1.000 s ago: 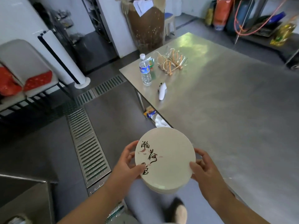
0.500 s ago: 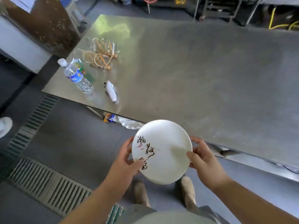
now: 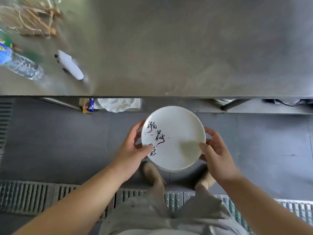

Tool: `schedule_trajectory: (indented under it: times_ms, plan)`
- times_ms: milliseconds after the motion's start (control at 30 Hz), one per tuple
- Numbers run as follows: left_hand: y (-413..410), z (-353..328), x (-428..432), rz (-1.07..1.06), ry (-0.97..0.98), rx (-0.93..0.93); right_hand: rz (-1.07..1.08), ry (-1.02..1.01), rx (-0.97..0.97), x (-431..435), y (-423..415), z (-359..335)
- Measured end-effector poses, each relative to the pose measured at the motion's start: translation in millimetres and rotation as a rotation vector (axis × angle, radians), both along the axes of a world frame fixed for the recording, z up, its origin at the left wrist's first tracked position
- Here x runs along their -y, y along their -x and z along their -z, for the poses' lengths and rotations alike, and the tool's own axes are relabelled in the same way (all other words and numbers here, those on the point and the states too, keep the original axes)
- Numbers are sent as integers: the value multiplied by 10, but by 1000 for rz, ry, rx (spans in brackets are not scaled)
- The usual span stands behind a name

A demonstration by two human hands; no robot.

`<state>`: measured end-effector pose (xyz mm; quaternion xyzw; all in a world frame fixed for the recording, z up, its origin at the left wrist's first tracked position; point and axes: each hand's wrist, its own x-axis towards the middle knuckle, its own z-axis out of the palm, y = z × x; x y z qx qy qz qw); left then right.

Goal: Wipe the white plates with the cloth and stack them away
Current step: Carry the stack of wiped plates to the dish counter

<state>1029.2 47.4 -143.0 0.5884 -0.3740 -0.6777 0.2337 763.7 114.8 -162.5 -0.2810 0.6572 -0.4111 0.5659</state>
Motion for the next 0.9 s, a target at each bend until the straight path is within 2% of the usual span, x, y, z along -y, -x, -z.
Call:
schedule_trajectory:
  times_ms: [533, 900]
  plan:
    - [840, 1660, 113, 5, 7, -41, 49, -43, -2, 98, 789, 1377]
    - [1152, 3385, 677, 9, 9, -14, 48, -61, -4, 611, 1018, 3167]
